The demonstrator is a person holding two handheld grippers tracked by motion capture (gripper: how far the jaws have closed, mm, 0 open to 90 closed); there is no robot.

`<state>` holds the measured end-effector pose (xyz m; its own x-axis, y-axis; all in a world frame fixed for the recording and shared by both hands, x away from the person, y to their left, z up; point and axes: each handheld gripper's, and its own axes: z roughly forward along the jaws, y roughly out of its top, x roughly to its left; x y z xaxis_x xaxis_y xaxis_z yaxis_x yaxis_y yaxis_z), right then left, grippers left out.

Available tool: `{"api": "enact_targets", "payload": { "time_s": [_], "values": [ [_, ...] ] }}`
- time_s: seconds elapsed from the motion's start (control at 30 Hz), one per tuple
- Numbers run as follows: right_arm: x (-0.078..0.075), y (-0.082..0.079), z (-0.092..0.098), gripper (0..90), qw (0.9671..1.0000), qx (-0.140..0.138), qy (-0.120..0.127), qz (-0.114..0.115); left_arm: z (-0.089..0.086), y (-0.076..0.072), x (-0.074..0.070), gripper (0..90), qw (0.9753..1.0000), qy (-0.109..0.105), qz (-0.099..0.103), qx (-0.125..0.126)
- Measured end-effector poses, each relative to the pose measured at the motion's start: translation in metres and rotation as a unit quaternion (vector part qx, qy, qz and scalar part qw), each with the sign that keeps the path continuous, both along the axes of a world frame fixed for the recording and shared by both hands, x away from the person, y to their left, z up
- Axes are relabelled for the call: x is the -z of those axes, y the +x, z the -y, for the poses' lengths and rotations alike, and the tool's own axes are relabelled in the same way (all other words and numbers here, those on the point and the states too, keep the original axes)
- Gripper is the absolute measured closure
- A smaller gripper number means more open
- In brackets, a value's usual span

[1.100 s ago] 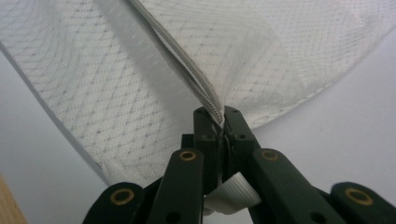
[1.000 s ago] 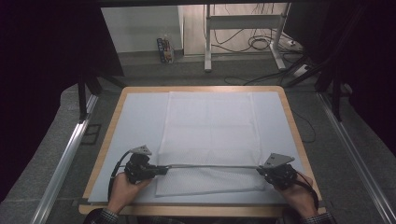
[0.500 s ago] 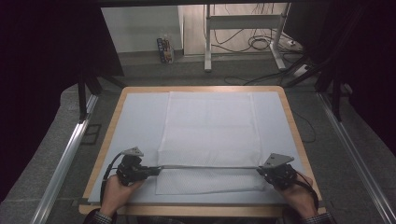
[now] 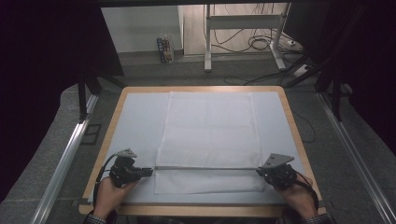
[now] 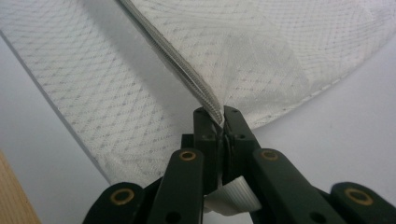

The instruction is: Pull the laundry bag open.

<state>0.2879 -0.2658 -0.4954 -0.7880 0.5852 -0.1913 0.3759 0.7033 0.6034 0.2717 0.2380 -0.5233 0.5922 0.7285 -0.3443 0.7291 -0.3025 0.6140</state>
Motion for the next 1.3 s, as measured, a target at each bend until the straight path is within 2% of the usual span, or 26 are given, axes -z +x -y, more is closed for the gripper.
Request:
{"api": "enact_targets", "payload": {
  "time_s": [0.03, 0.17, 0.2, 0.27, 0.3, 0.33, 0.47, 0.53, 0.63, 0.73, 0.83, 0.87, 0.93, 0.97, 1.03, 1.07, 1.1, 1.13, 1.17, 1.3],
  "values": [
    [0.0, 0.0, -0.001, 84.9, 1.0, -0.004, -0.001, -0.002, 0.001, 0.0, -0.001, 87.4, 0.9999, 0.01, 0.003, -0.001],
    [0.001, -0.001, 0.0, 84.8, 1.0, -0.003, -0.002, -0.007, 0.002, 0.0, 0.0, 87.3, 1.0, 0.001, -0.003, 0.004],
    [0.002, -0.001, 0.001, 83.2, 0.9999, -0.002, -0.003, -0.016, 0.003, 0.001, 0.0, 87.3, 1.0, 0.002, -0.004, 0.005],
    [0.003, -0.001, 0.001, 80.4, 0.9998, -0.001, -0.001, -0.019, 0.005, 0.001, 0.001, 87.3, 0.9999, 0.007, -0.005, 0.007],
    [0.004, -0.001, 0.002, 68.1, 0.9996, 0.003, -0.002, -0.029, 0.005, 0.001, 0.001, 87.2, 0.9999, 0.01, -0.008, 0.006],
    [0.004, -0.001, 0.002, 68.1, 0.9996, 0.003, -0.002, -0.029, 0.005, 0.001, 0.001, 87.2, 0.9999, 0.01, -0.008, 0.006],
    [0.006, -0.003, 0.008, 53.5, 0.9988, 0.009, 0.004, -0.048, 0.003, 0.0, 0.001, 87.0, 0.9999, 0.008, -0.007, 0.005],
    [0.005, -0.004, 0.011, 47.4, 0.999, 0.008, 0.001, -0.045, 0.004, -0.001, 0.002, 86.7, 0.9998, 0.019, -0.005, 0.006],
    [0.005, -0.005, 0.012, 45.3, 0.999, 0.005, -0.006, -0.043, 0.003, -0.002, 0.003, 86.6, 0.9997, 0.023, -0.006, 0.007],
    [0.006, -0.008, 0.018, 44.4, 0.9989, 0.012, -0.009, -0.043, 0.003, -0.005, 0.005, 86.3, 0.9995, 0.027, -0.009, 0.01],
    [0.005, -0.009, 0.025, 42.8, 0.9986, 0.023, 0.013, -0.045, 0.006, -0.006, 0.005, 85.5, 0.9992, 0.039, -0.003, 0.01],
    [0.004, -0.008, 0.025, 41.6, 0.9986, 0.025, 0.015, -0.044, 0.008, -0.006, 0.005, 84.1, 0.999, 0.045, 0.004, 0.008],
    [0.006, -0.006, 0.021, 37.1, 0.9987, 0.025, 0.016, -0.041, 0.01, -0.006, 0.004, 73.5, 0.9987, 0.048, 0.012, 0.008],
    [0.006, -0.006, 0.021, 37.1, 0.9987, 0.025, 0.016, -0.041, 0.01, -0.006, 0.004, 73.5, 0.9986, 0.05, 0.017, 0.01],
    [0.007, -0.005, 0.018, 31.1, 0.9989, 0.024, 0.014, -0.037, 0.013, -0.007, 0.004, 66.2, 0.9978, 0.058, 0.03, 0.006],
    [0.006, -0.005, 0.017, 27.6, 0.9989, 0.026, 0.018, -0.034, 0.015, -0.007, 0.004, 59.4, 0.997, 0.064, 0.044, 0.003],
    [0.006, -0.005, 0.017, 27.6, 0.9989, 0.026, 0.018, -0.034, 0.015, -0.007, 0.004, 55.4, 0.997, 0.064, 0.044, 0.003],
    [0.006, -0.005, 0.017, 25.1, 0.9988, 0.028, 0.025, -0.031, 0.015, -0.007, 0.004, 55.4, 0.9964, 0.067, 0.051, 0.001],
    [0.005, -0.004, 0.018, 22.2, 0.9987, 0.029, 0.032, -0.027, 0.016, -0.008, 0.003, 51.1, 0.996, 0.068, 0.057, -0.002],
    [0.002, -0.004, 0.019, 15.4, 0.9982, 0.036, 0.045, -0.014, 0.017, -0.011, -0.001, 35.8, 0.9926, 0.081, 0.09, -0.006]
  ]
}}
